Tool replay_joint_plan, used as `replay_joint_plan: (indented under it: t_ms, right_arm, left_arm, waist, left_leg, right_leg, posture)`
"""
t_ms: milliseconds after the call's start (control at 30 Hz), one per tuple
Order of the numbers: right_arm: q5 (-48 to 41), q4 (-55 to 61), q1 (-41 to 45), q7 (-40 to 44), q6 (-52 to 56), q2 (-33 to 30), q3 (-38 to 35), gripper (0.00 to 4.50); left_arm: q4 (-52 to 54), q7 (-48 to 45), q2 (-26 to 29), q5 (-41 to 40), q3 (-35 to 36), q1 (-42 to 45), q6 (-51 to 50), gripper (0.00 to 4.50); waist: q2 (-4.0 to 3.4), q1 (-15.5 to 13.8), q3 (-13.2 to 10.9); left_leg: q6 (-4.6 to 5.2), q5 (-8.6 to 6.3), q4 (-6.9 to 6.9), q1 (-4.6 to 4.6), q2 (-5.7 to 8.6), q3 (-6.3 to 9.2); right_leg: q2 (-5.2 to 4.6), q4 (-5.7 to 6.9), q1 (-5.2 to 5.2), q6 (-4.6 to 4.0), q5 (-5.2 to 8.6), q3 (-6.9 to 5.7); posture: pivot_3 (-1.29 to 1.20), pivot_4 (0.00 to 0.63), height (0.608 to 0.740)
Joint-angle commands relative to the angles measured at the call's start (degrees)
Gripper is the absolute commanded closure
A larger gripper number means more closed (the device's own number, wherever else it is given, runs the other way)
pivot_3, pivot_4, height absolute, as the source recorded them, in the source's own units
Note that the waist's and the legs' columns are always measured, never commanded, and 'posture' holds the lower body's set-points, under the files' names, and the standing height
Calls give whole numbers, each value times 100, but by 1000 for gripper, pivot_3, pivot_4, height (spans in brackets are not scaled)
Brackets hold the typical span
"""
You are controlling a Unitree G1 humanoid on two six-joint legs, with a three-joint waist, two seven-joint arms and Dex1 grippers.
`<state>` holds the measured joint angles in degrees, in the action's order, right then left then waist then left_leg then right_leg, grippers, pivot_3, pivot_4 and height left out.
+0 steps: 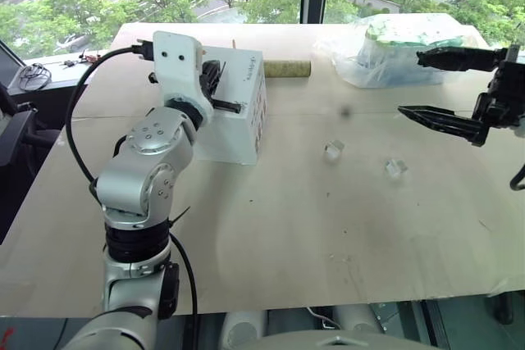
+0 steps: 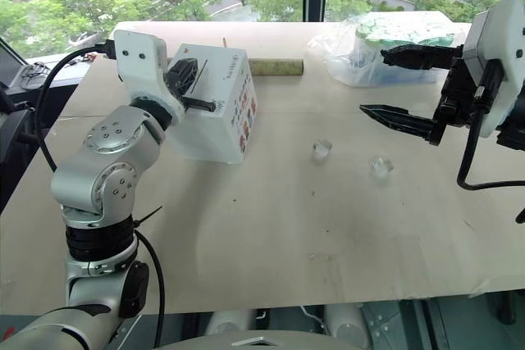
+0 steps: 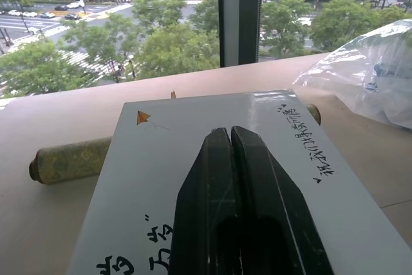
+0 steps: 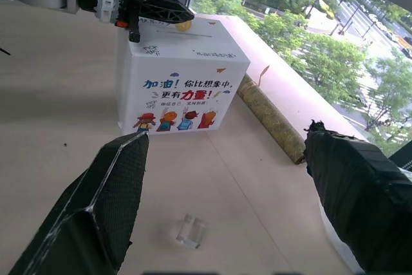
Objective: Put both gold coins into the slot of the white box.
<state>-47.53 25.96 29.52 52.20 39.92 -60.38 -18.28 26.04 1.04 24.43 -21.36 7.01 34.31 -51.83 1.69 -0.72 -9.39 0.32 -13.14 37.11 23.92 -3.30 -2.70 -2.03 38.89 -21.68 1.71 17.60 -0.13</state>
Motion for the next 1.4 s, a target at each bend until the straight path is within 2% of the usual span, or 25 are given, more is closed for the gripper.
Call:
replay_joint_plan:
  t_ms: [33, 600, 933, 1067, 1400]
  right_arm:
    - [-62, 121, -23, 27, -5, -82, -207, 353]
    - [-18, 207, -127, -93, -61, 35, -108, 353]
    - [-99, 109, 51, 79, 22, -70, 13, 353]
    - [-85, 39, 169, 144, 44, -98, 104, 353]
    - [-58, 15, 259, 228, 138, -138, 128, 353]
  left_arm:
    - [249, 85, -8, 144, 235, 59, -29, 4500]
    - [458, -11, -101, 371, 84, 222, -366, 4500]
    - [934, 240, 79, 1016, -470, 490, -1211, 4500]
    - [951, 248, 294, 1429, -756, 420, -1085, 4500]
    - [1002, 61, 193, 1680, -887, 253, -1080, 4500]
  waist:
    - [0, -1, 0]
    - [0, -3, 0]
    - [0, 4, 0]
    - [0, 1, 0]
    - [0, -7, 0]
  left_leg:
    - [0, 0, 0, 0, 0, 0]
    - [0, 0, 3, 0, 0, 0]
    - [0, 0, 3, 0, 1, 1]
    - [0, 0, 3, -1, 2, 1]
    - [0, 0, 3, -1, 0, 1]
  right_leg:
    - [0, 0, 0, 0, 0, 0]
    - [0, 1, 1, 0, 0, 0]
    - [2, 2, 1, 0, 0, 0]
    - [3, 3, 1, 0, 0, 1]
    - [0, 2, 1, 0, 0, 1]
  posture:
    - [0, 150, 740]
    - [0, 150, 740]
    - [0, 150, 740]
    - [0, 150, 740]
    - [0, 150, 740]
